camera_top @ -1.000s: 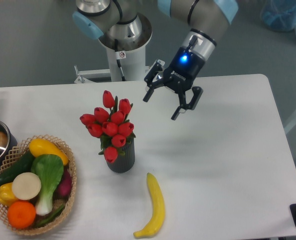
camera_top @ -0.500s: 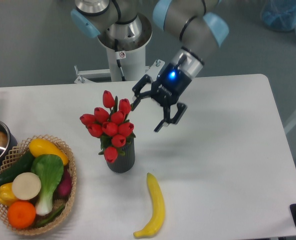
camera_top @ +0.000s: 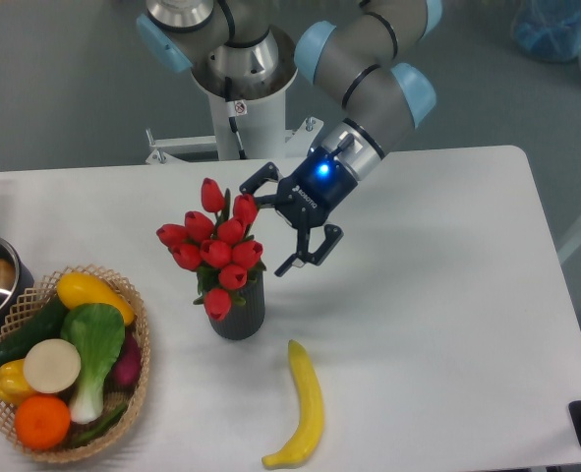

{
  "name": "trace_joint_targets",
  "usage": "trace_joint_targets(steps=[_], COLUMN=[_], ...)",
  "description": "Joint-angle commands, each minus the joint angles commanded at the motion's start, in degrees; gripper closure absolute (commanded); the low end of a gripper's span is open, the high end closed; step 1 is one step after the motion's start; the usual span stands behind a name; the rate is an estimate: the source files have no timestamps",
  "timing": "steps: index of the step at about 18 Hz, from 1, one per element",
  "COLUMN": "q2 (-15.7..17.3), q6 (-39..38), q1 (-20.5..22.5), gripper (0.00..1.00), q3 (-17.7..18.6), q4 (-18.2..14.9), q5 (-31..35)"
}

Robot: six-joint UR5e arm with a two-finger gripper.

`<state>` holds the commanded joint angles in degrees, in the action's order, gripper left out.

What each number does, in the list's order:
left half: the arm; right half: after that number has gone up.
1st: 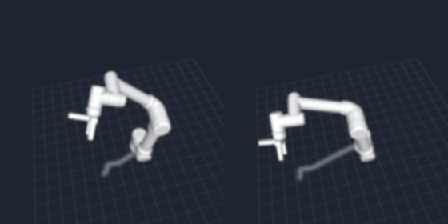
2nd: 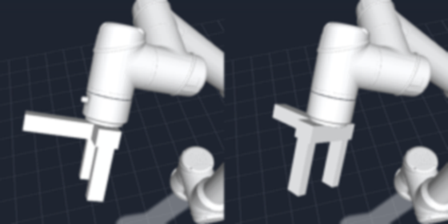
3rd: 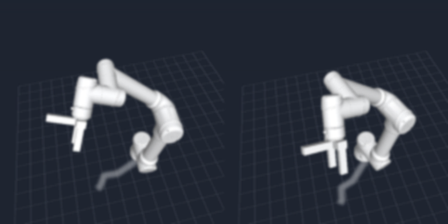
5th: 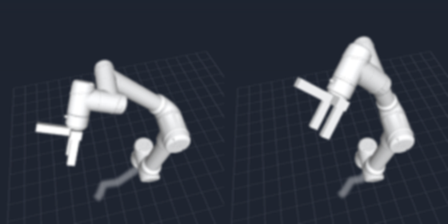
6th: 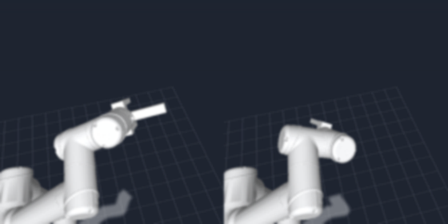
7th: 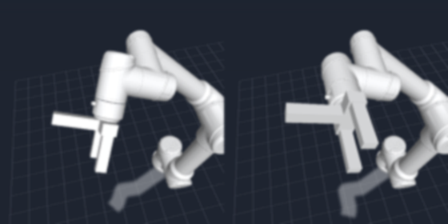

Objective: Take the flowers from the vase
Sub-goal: 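Move the open gripper toward the red tulip stems above the black vase, then lower the gripper around the tulip stems just above the vase rim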

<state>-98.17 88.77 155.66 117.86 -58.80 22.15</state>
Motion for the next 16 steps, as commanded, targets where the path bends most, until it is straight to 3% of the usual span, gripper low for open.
trace_joint_targets(steps=[11, 16], q2=[0.0, 2.2], q6=[0.2, 2.7], q1=[-1.1, 0.1], gripper=[0.00, 0.00], q3=[-0.6, 2.6], q4=[0.0, 0.0], q5=[0.3, 1.9])
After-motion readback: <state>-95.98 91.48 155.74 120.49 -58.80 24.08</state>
